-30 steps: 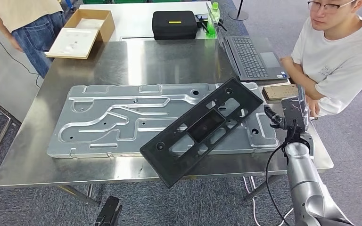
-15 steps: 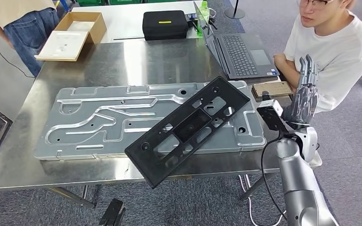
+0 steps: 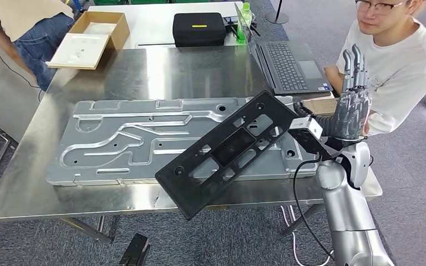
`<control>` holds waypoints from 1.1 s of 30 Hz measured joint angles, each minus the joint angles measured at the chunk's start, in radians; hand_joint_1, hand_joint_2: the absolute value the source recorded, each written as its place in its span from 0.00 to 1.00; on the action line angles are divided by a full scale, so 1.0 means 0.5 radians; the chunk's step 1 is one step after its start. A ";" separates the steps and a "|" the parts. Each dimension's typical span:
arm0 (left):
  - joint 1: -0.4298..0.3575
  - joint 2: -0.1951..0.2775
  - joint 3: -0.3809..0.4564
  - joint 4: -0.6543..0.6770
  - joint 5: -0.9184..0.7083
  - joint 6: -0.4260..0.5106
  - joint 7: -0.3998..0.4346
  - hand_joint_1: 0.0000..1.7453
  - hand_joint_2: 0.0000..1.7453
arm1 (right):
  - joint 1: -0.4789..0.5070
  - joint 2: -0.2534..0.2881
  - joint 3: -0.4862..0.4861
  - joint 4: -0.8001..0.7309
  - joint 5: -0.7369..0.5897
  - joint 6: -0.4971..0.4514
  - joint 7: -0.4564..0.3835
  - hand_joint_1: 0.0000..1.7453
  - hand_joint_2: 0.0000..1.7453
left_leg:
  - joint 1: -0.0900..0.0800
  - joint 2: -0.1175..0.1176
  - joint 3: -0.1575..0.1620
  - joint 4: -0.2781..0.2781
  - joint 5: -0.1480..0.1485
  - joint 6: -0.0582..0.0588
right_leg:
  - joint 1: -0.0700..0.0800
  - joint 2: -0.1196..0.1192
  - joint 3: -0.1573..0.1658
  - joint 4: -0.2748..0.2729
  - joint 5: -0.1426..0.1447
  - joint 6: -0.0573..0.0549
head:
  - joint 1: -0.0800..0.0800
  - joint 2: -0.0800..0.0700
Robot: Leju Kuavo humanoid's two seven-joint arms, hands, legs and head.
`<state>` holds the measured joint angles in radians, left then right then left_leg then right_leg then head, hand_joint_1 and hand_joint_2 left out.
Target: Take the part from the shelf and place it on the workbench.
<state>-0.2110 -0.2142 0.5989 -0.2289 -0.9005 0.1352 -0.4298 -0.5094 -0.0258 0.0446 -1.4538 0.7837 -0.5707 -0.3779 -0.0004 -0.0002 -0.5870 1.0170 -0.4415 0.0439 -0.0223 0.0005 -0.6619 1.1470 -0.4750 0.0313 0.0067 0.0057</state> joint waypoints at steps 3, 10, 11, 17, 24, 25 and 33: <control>0.002 -0.002 0.000 0.000 0.005 -0.007 0.008 0.00 0.00 | 0.052 0.032 0.150 -0.131 0.093 0.063 -0.009 0.00 0.00 | -0.002 -0.001 -0.009 0.019 -0.013 -0.036 | 0.013 0.005 0.093 -0.193 0.041 -0.027 | -0.001 0.000; 0.028 0.002 0.001 0.000 0.006 -0.056 0.044 0.00 0.00 | 0.130 0.063 0.607 -0.323 0.644 -0.047 0.165 0.00 0.00 | 0.012 -0.005 -0.204 0.435 -0.243 -0.097 | 0.024 -0.041 0.098 -0.216 0.051 -0.114 | -0.002 0.000; 0.036 0.003 0.001 0.000 0.003 -0.058 0.048 0.00 0.00 | 0.138 0.064 0.646 -0.333 0.657 -0.054 0.179 0.00 0.00 | 0.012 -0.005 -0.256 0.541 -0.277 -0.098 | 0.030 -0.054 0.098 -0.216 0.049 -0.117 | -0.002 0.000; 0.061 0.017 -0.002 0.000 -0.032 -0.072 0.080 0.00 0.00 | 0.165 0.060 0.731 -0.395 0.669 -0.090 0.235 0.00 0.00 | -0.013 0.108 -0.034 0.083 -0.034 -0.051 | 0.056 -0.136 0.107 -0.209 0.038 -0.110 | -0.001 0.000; 0.082 0.046 -0.013 0.000 -0.045 -0.068 0.126 0.00 0.00 | 0.213 0.040 0.736 -0.464 0.664 -0.119 0.269 0.00 0.00 | -0.006 0.021 -0.002 -0.024 0.017 0.011 | 0.040 -0.065 0.032 -0.011 -0.101 -0.043 | 0.000 0.000; 0.078 0.049 -0.014 0.000 -0.044 -0.065 0.128 0.00 0.00 | 0.220 0.035 0.736 -0.467 0.663 -0.120 0.270 0.00 0.00 | -0.005 0.000 -0.004 -0.025 0.021 0.017 | 0.035 -0.030 -0.030 0.120 -0.168 -0.036 | 0.000 0.000; 0.081 0.062 -0.013 0.000 -0.028 -0.071 0.131 0.00 0.00 | 0.244 0.019 0.742 -0.480 0.656 -0.118 0.271 0.00 0.00 | 0.005 -0.191 -0.030 0.018 0.014 -0.023 | 0.003 0.149 0.118 -0.179 0.024 -0.028 | -0.001 0.000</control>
<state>-0.1707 -0.1834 0.5922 -0.2289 -0.9144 0.0997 -0.3645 -0.3876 -0.0162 0.4157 -1.6939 1.1116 -0.6299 -0.2422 0.0020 -0.0957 -0.6019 1.0262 -0.4346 0.0326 -0.0210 0.0751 -0.6029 1.0573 -0.4628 0.0175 0.0063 0.0057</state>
